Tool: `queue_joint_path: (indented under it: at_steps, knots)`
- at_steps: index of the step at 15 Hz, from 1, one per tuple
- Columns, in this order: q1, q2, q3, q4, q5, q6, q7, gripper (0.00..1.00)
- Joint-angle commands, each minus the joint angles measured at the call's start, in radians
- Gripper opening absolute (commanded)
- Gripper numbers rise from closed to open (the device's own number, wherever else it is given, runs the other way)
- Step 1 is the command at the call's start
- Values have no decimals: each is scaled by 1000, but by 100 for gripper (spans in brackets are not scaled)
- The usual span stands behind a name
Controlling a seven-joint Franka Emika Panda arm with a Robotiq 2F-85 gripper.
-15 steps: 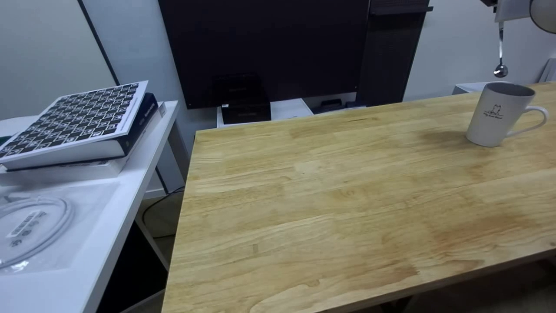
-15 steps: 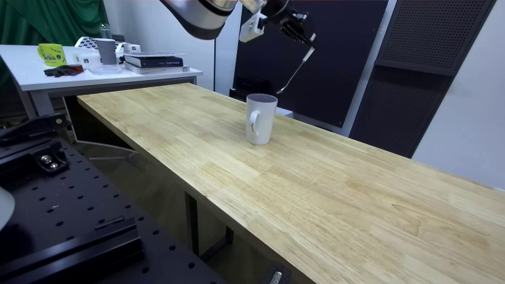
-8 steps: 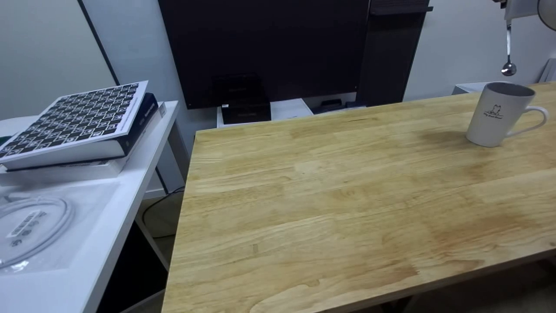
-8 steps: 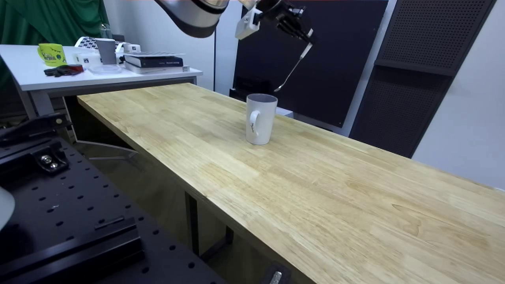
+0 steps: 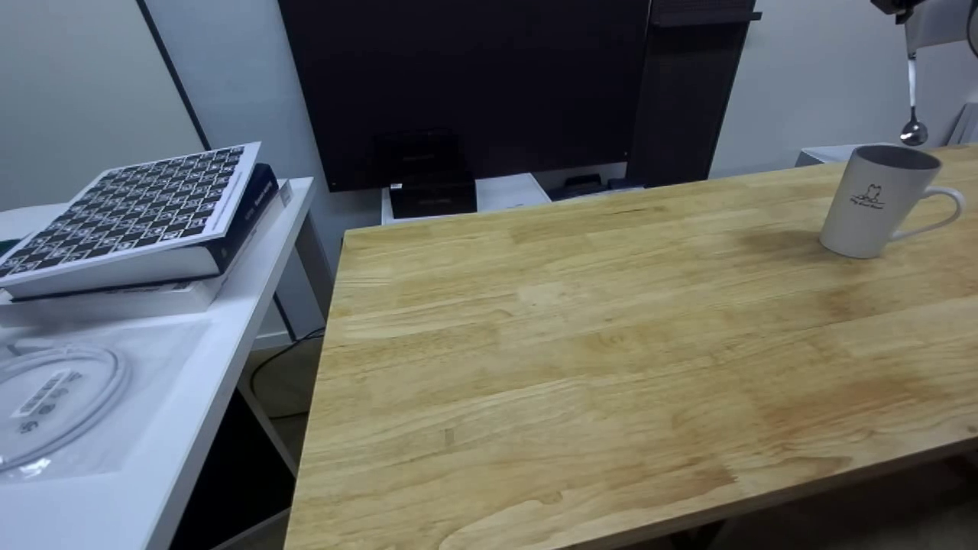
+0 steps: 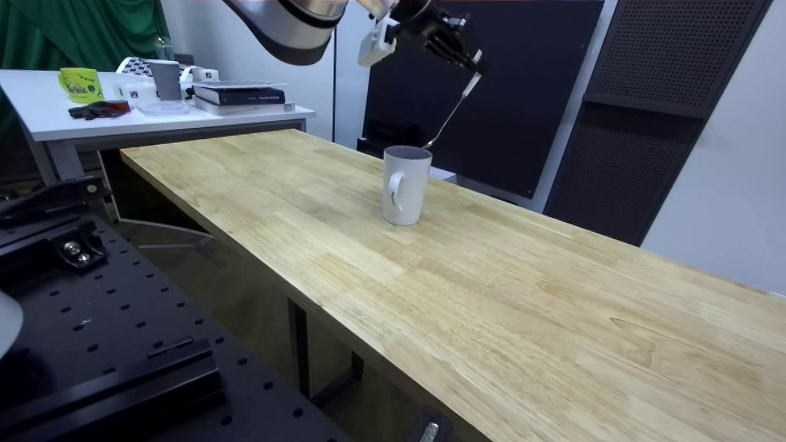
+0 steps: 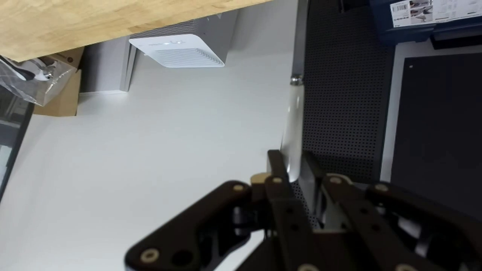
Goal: Put the spoon inside the mug
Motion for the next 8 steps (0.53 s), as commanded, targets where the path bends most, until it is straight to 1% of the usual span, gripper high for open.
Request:
queue_joint_path:
  at_steps: [1,8]
  knots:
    - [34,23,9,-55,39,47,-20,4]
    - [39,23,56,-61,66,46,-41,4]
